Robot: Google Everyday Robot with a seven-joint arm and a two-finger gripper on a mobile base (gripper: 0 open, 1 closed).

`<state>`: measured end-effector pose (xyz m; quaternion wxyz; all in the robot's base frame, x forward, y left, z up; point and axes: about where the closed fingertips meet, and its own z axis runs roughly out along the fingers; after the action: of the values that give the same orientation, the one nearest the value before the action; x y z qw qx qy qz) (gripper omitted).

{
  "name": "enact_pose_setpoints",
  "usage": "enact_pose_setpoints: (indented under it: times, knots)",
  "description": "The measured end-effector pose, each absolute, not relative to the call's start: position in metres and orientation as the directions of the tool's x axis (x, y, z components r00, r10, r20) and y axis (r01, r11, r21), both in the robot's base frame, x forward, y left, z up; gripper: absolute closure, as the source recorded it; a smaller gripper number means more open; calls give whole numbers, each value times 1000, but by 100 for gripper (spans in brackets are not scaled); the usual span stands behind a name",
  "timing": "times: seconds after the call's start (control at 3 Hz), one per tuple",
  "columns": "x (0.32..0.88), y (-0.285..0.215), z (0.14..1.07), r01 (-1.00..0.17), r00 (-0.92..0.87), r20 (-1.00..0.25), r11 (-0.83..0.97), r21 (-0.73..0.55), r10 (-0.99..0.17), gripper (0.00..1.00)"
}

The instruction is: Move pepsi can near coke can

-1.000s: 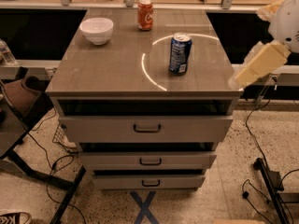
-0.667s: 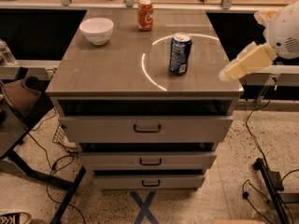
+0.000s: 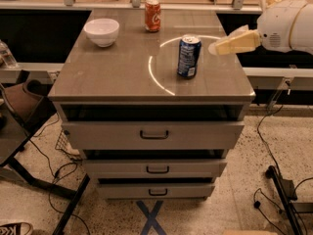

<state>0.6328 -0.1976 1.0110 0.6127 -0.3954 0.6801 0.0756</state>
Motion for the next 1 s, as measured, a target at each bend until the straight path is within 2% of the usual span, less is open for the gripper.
enact_pose_setpoints:
  times: [0.33, 1.0]
  knots:
    - [632, -197, 1011, -632, 63, -893, 675, -381, -446, 0]
    - [655, -167, 956, -644, -48, -947, 735, -214, -318, 0]
